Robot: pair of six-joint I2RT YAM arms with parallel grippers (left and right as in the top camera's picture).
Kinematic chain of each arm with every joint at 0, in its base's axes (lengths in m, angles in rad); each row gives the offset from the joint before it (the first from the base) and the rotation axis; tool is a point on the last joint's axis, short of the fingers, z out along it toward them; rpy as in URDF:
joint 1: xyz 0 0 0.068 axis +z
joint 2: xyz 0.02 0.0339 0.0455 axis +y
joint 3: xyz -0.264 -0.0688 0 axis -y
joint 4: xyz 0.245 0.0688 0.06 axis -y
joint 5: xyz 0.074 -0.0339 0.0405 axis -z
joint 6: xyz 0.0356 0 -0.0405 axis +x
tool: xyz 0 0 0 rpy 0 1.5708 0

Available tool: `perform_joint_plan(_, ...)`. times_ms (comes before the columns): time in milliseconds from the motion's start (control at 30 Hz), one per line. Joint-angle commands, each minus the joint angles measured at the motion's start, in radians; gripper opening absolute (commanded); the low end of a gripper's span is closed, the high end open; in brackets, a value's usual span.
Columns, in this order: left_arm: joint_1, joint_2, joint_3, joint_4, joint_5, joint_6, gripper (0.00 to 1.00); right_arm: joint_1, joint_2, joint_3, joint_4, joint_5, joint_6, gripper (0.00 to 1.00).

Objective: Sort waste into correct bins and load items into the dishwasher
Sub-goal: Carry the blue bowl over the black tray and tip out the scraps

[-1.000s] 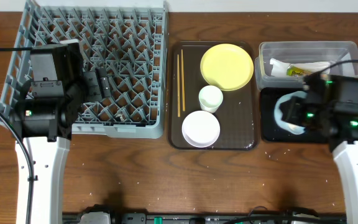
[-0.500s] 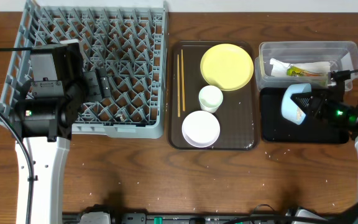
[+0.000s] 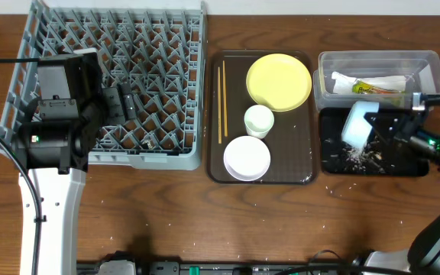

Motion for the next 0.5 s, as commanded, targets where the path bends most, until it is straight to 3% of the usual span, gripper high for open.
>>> perform_joint_plan(0, 0.005, 0.004, 0.021, 0.0, -0.002, 0.01, 0.91, -0.039, 0.035, 0.012, -0.001, -0.16, -0.026, 0.01)
perform_joint_plan(167, 0.005, 0.004, 0.021, 0.0, -0.002, 0.01, 0.9, -0.086, 0.099, 0.012, -0.021, -0.19, 0.054, 0.01)
perform_joint_plan(467, 0.005, 0.004, 0.021, 0.0, -0.002, 0.01, 0.9, -0.108, 0.124, 0.012, -0.045, -0.19, 0.076, 0.01)
